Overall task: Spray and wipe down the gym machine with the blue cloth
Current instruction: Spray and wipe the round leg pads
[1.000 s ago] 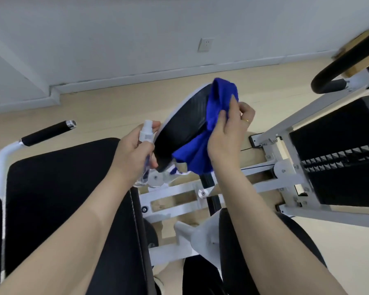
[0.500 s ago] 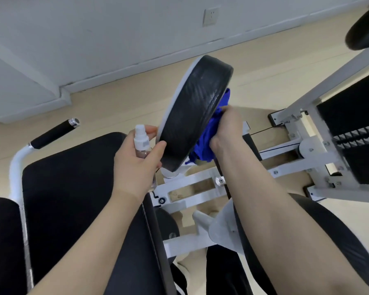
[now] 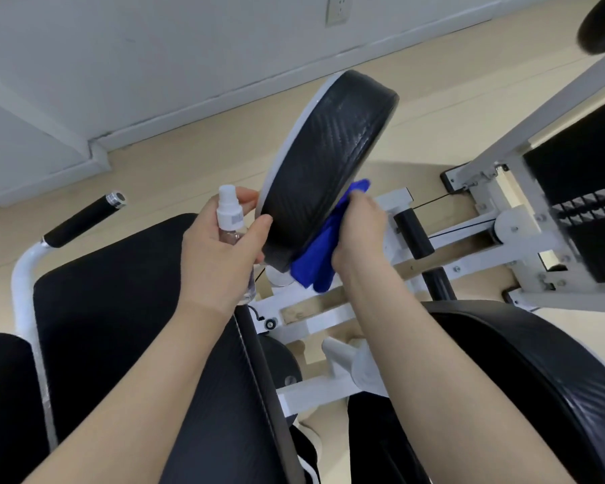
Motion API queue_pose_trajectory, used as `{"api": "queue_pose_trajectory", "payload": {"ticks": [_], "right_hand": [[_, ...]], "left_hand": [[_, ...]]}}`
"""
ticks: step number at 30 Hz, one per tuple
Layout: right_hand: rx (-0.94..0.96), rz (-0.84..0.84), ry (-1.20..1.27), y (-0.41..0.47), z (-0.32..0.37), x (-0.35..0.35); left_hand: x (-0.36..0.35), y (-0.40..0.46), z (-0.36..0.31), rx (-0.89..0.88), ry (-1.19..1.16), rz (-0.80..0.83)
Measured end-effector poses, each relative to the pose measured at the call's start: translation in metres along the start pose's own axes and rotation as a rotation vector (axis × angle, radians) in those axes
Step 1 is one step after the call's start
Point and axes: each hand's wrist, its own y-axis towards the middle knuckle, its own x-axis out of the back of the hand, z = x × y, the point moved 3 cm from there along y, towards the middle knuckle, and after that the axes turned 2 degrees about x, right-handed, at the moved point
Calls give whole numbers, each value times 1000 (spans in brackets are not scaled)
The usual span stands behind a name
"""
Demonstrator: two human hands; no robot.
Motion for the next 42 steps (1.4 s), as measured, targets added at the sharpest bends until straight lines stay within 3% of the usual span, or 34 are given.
{"api": "queue_pose_trajectory", "payload": {"ticks": [2,4,6,9,11,13,17,20,22,24,28,29,32,34,35,39,42], "right_hand": [[190,-7,83,-9,22,-2],[280,-28,-15,-11,21,-4],[134,-40,-226,-1,-9,-5],[-319,96,-406,-3,-55,-3],[-334,94,-384,-9,-52,2],[-98,60,-251,-18,-28,4],[638,5,-233,-67,37,10],[1050,0,-392,-101,57,14],[1284,-102,-646,-111,51,13],[1410,-157,-812,-112,35,13],[1399,-64,-945,-99,-11,31],[1284,1,-972,-90,-26,37],[960,127,-1377,-62,-87,52],[718,71,-1230,-50,-94,59],[694,7,-1060,-48,-85,57],[732,-35,-282,-72,-9,26],[832,-16,-86,-84,24,2]], "left_hand": [[1,1,-1,-8,-13,13],[1,2,-2,-18,-15,38],[2,2,-2,-19,-16,46],[4,-1,-1,-7,-11,63],[6,-5,0,18,-3,101],[10,-9,2,46,5,143],[17,-18,-1,89,-12,253],[20,-25,-2,81,2,323],[20,-28,-1,67,8,348],[20,-31,2,56,24,357],[19,-31,4,30,-11,343],[19,-29,3,22,-10,333],[19,-23,1,-1,6,330],[21,-19,0,-27,13,334],[19,-15,2,-42,10,329],[11,-7,5,-66,16,291],[4,-1,-1,-61,29,306]]}}
